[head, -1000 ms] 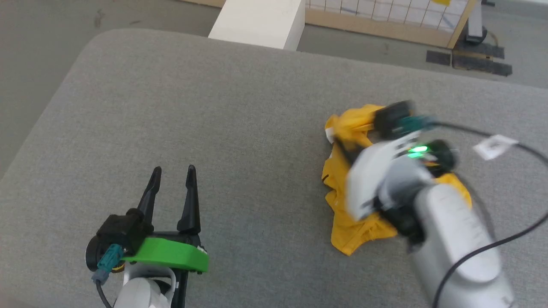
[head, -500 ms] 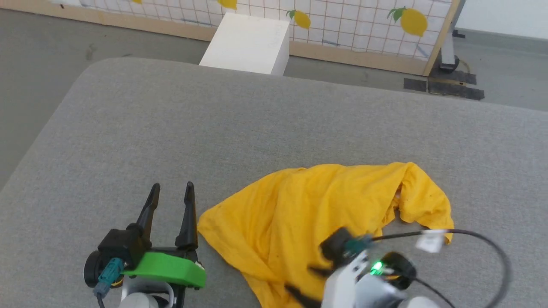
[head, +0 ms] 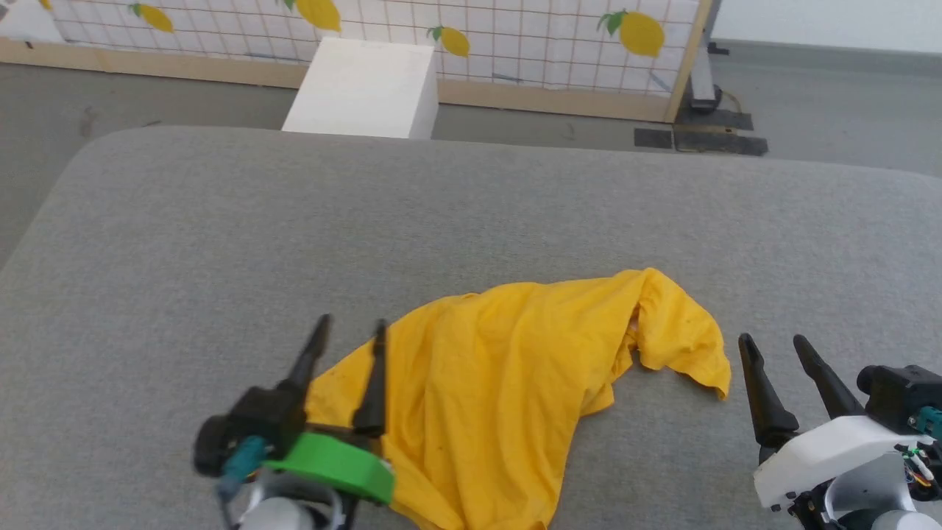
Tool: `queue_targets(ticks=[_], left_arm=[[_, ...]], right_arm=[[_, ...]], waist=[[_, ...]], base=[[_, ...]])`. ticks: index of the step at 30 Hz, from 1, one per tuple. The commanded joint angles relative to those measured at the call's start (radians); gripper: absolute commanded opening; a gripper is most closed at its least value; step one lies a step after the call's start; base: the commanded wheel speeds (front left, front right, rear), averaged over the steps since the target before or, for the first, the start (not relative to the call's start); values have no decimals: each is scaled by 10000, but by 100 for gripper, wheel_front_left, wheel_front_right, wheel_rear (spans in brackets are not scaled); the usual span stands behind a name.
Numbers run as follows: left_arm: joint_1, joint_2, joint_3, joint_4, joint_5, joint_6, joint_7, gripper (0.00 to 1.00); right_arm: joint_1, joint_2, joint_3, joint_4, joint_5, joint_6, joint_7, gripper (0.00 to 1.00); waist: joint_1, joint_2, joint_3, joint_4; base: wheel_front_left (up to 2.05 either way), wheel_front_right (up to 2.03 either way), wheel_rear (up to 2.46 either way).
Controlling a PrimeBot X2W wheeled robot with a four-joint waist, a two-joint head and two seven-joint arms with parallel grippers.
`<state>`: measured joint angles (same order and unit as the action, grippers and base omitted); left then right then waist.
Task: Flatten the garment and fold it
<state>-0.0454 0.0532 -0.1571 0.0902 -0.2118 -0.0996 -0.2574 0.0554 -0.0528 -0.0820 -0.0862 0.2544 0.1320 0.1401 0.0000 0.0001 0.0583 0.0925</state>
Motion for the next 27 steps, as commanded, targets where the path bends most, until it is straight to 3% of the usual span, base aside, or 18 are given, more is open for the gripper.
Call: queue_targets(ticks=[1, 5, 13, 21, 27], left_arm=[[-373, -29, -328, 246, 166, -84, -6, 100], [-1046, -29, -1289, 1030, 107, -182, 863, 100], [-2111, 218, -4418, 1533, -274, -305, 3814, 100], [-2704, 539, -4978, 1281, 786, 264, 4938, 100], [-3344, 374, -5451, 1451, 881, 106, 5554, 100]], right_arm=[[45, 23, -87, 96, -4, -13, -69, 100], [-103, 24, -150, 298, 232, -13, -105, 100], [-401, 25, 179, 551, 590, -13, -269, 100], [-479, 25, 431, 692, 728, -13, -395, 100], [-598, 25, 540, 777, 758, -13, -424, 100]], waist=[[0, -1, 203, -317], [0, -1, 355, -646], [0, -1, 642, -1089], [0, -1, 799, -1135], [0, -1, 910, -1127]], base=[[0, 0, 0], [0, 0, 0], [0, 0, 0], [0, 0, 0], [0, 0, 0]])
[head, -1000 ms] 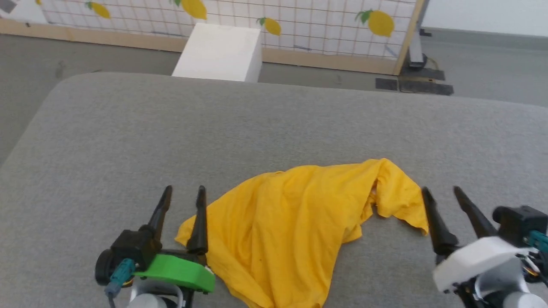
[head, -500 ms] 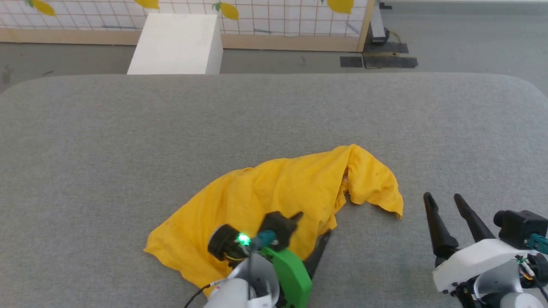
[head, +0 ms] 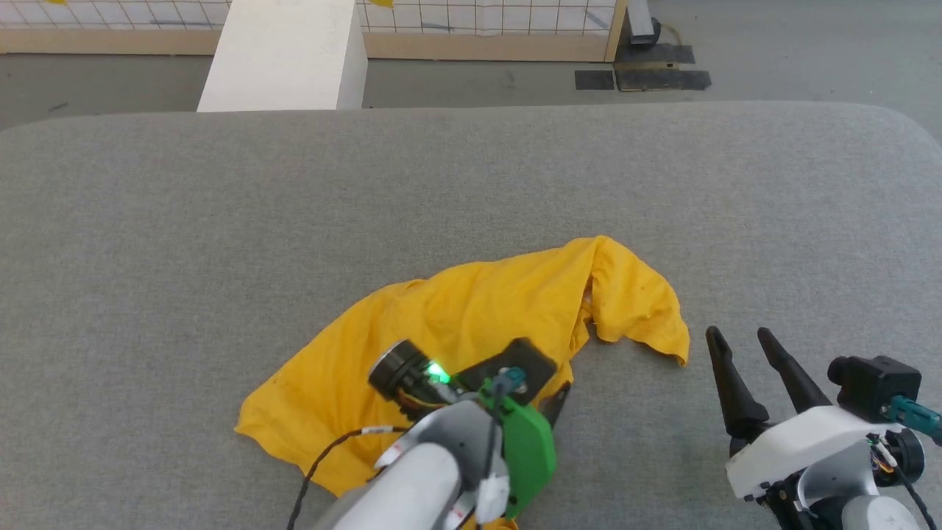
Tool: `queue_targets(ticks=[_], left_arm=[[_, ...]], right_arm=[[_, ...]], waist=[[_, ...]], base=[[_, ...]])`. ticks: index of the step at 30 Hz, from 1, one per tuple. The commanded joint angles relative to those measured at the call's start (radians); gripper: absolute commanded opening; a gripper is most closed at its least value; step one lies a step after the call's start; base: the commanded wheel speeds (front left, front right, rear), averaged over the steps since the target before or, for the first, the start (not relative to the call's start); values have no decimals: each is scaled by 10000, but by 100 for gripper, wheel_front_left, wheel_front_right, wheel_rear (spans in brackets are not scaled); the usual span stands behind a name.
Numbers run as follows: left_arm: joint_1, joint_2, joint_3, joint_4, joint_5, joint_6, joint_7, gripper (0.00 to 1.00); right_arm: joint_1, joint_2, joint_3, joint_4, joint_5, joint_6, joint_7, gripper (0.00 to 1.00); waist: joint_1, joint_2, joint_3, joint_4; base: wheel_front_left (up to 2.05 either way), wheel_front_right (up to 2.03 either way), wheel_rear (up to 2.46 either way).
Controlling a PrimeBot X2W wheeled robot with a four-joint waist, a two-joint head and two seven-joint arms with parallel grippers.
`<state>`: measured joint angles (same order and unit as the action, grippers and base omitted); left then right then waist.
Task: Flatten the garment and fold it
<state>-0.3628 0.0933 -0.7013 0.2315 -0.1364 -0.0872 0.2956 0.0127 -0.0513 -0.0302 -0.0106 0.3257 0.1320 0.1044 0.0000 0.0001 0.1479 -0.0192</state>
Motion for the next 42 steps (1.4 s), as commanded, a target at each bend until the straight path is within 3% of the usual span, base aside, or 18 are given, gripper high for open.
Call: queue_targets(ticks=[1, 7, 8, 9, 16, 19, 24, 27, 31, 37, 42], left_arm=[[-258, -43, -77, 137, 158, -28, 194, 100], [-729, 22, -361, 757, 379, -54, 1424, 100], [-789, 44, -379, 795, 373, -67, 1527, 46], [-836, 53, -373, 809, 335, -79, 1571, 0], [-1116, 32, -181, 655, -46, -129, 1090, 0], [-1273, -65, 220, 418, -348, 93, 429, 0], [-1437, -93, 1778, -140, -959, 1186, -1141, 0], [-1140, 304, 3102, -413, -1338, 2034, -1949, 0], [-70, 1123, 4638, -533, -1862, 2902, -2185, 0], [2190, 1836, 6312, -661, -2648, 3824, -2071, 0], [3473, 1872, 6791, -568, -3062, 4078, -1871, 0]], right_arm=[[-197, 10, 37, 34, 53, -13, -71, 100], [-295, 10, 133, 61, 93, -13, -131, 100], [-294, 10, 127, 70, 99, -13, -145, 100], [-294, 10, 119, 82, 104, -13, -161, 100], [-278, 10, 75, 187, 70, -13, -184, 100], [-260, 10, 51, 209, 15, -13, -133, 100], [-190, 10, 78, 160, -16, -13, -33, 100], [-105, 10, 98, 107, -29, -13, 12, 100], [31, 10, 125, 45, -27, -13, 74, 100], [182, 11, 80, -24, -62, -13, 178, 100], [199, 11, 127, -92, -97, -13, 293, 100]], waist=[[0, -1, 29, -26], [0, -1, 163, -194], [0, -1, 182, -218], [0, -1, 198, -238], [0, -1, 128, -205], [0, -1, -10, -95], [0, -1, -235, 41], [0, -1, -340, 129], [0, -1, -425, 235], [0, -1, -458, 534], [0, -1, -448, 814]], base=[[0, 0, 0], [0, 0, 0], [0, 0, 0], [0, 0, 0], [0, 0, 0], [0, 0, 0], [0, 0, 0], [0, 0, 0], [0, 0, 0], [0, 0, 0], [0, 0, 0]])
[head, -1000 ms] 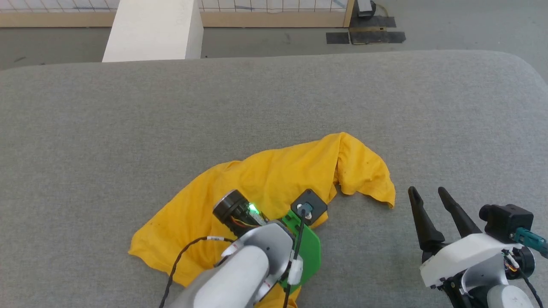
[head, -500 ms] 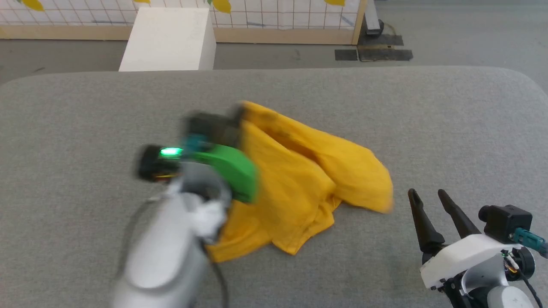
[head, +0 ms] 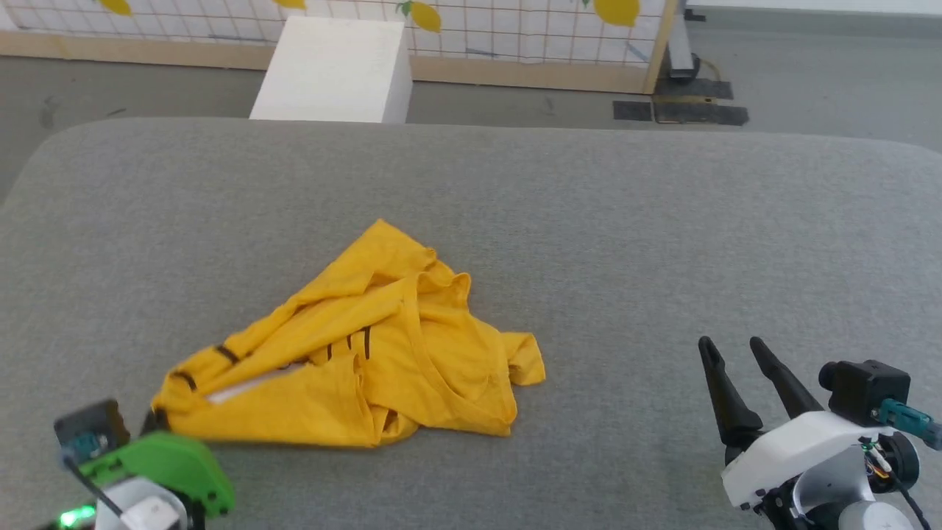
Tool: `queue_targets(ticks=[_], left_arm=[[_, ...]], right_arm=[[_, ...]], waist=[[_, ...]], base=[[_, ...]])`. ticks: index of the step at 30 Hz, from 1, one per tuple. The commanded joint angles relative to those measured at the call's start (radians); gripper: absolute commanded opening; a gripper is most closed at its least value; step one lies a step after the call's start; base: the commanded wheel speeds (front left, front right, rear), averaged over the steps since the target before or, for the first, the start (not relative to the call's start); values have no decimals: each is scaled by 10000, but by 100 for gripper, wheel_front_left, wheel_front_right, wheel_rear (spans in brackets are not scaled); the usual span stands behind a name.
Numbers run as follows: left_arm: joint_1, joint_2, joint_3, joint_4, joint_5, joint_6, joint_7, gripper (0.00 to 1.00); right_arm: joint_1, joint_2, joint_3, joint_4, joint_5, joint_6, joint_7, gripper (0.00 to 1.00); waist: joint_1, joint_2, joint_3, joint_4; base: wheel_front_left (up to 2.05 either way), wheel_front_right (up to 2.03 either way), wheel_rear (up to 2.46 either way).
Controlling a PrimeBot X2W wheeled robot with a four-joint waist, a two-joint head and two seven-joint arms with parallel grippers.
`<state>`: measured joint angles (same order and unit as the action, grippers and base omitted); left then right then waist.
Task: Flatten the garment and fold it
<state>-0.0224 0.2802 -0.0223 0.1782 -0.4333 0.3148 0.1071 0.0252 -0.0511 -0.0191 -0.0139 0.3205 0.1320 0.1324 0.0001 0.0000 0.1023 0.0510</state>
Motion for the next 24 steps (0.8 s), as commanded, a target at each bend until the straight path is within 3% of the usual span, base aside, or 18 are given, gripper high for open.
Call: queue_targets(ticks=[1, 2, 5, 10, 12, 19, 24], left_arm=[[241, -66, -29, -91, -170, 40, 73, 77], [340, -145, -20, -166, -244, 46, 68, 100], [434, -500, 109, -524, -578, -227, -687, 100], [334, -963, -204, -1116, -444, -1296, -3128, 100], [252, -1152, -331, -1224, -224, -1578, -3525, 100], [-153, -1921, -417, -2029, 1286, -2191, -3684, 100], [-386, -2240, -567, -2187, 1731, -2599, -3686, 100]], right_arm=[[67, 9, 7, -75, -45, -13, 30, 100], [59, 9, 9, -88, -57, -13, 44, 100], [35, 9, 69, -136, -73, -13, 86, 100], [-4, 9, 492, -313, -189, -13, 159, 100], [-31, 9, 884, -373, -315, -13, 317, 100], [-477, 9, 2763, -119, -771, -13, 1514, 100], [-1100, 9, 3595, 640, -1691, -13, 3291, 100]], waist=[[-1, 0, 13, 182], [-1, 0, 16, 242], [-1, 0, 23, 436], [-1, 0, 45, 755], [-1, 0, 94, 932], [-1, 0, 520, 1694], [-1, 0, 878, 2236]], base=[[0, 0, 0], [0, 0, 0], [0, 0, 0], [0, 0, 0], [0, 0, 0], [0, 0, 0], [0, 0, 0]])
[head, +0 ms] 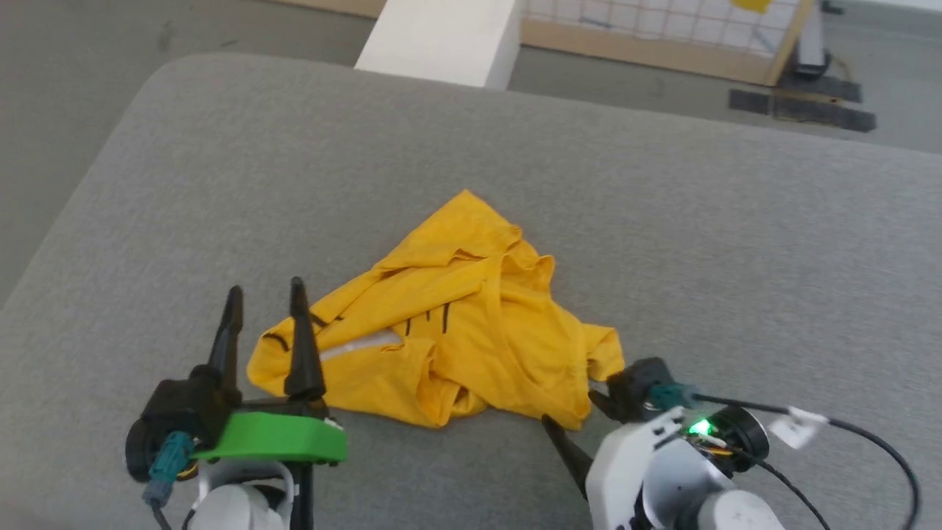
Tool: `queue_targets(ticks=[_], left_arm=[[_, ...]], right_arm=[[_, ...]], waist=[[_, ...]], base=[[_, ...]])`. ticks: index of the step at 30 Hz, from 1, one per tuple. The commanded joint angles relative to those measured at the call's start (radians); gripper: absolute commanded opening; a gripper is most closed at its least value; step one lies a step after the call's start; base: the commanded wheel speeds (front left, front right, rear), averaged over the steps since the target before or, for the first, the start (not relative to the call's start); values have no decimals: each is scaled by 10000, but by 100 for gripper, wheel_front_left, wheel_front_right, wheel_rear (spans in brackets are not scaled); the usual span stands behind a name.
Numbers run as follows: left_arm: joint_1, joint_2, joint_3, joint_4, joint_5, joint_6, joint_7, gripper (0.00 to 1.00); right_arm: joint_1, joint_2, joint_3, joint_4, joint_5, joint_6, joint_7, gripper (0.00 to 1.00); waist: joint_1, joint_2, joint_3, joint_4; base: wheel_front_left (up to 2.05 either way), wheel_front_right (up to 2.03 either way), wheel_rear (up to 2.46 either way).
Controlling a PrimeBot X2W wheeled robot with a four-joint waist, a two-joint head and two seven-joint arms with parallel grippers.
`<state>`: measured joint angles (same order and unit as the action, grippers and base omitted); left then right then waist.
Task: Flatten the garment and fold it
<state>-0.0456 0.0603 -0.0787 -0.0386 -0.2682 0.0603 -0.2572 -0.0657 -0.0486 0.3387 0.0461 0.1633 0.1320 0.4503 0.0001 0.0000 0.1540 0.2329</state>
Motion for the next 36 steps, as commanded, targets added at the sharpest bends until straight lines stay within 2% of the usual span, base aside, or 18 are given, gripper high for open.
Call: queue_targets(ticks=[1, 4, 9, 10, 13, 17, 20, 21, 26, 31, 32, 33, 34, 36], left_arm=[[-183, -61, -68, -3, 104, -105, -43, 100], [-311, -91, -271, 75, 0, -141, -44, 100], [-420, -97, -671, 145, -418, 124, -44, 100], [-393, -98, -782, 268, -505, 207, -44, 100], [-331, -99, -761, 337, -515, 235, -44, 100], [-220, -99, -664, 480, -428, 199, -45, 100], [-166, -100, -584, 617, -300, 78, -45, 100], [-145, -100, -554, 686, -217, -3, -45, 100], [-90, -100, -553, 875, -13, -204, -45, 100], [-35, -100, -640, 1005, 111, -380, -45, 100], [-38, -100, -676, 1038, 141, -423, -45, 100], [-51, -100, -713, 1064, 153, -460, -45, 100], [-83, -100, -763, 1087, 169, -505, -45, 100], [-175, -100, -932, 1150, 253, -621, -45, 100]], right_arm=[[-303, -16, 41, 145, -297, -13, 428, 100], [-689, -16, 291, 491, -770, -13, 1504, 100], [-1060, -122, 380, 915, -992, -13, 2638, 100], [-1084, -109, 40, 988, -924, -13, 2943, 0], [-1135, -69, -772, 554, -838, -13, 2185, 0], [-1010, -26, -2486, -365, -685, -13, 552, 0], [-693, -21, -3910, -1109, -546, -13, -24, 0], [-418, -20, -4874, -1583, -694, -13, -103, 0], [498, -18, -7114, -2306, -1006, -13, 570, 0], [1438, -18, -7907, -1800, -621, -13, 2024, 0], [1562, -18, -7906, -1644, -407, -13, 2192, 4], [1639, -17, -7861, -1542, -268, -13, 2228, 38], [1681, -17, -7805, -1462, -113, -13, 2112, 100], [1648, -17, -7669, -1388, 205, -13, 1486, 100]], waist=[[-1, 0, 418, 510], [-1, 0, 583, 808], [-1, 0, 757, 1102], [-1, 0, 766, 1120], [-1, 0, 680, 995], [-1, 0, 388, 658], [-1, 0, 109, 323], [-1, 0, -55, 111], [-1, 0, -397, -397], [-1, 0, -466, -845], [-1, 0, -466, -943], [-1, 0, -464, -1006], [-1, 0, -462, -1099], [-1, 0, -479, -1266]], base=[[0, 0, 0], [0, 0, 0], [0, 0, 0], [0, 0, 0], [0, 0, 0], [0, 0, 0], [0, 0, 0], [0, 0, 0], [0, 0, 0], [0, 0, 0], [0, 0, 0], [0, 0, 0], [0, 0, 0], [0, 0, 0]])
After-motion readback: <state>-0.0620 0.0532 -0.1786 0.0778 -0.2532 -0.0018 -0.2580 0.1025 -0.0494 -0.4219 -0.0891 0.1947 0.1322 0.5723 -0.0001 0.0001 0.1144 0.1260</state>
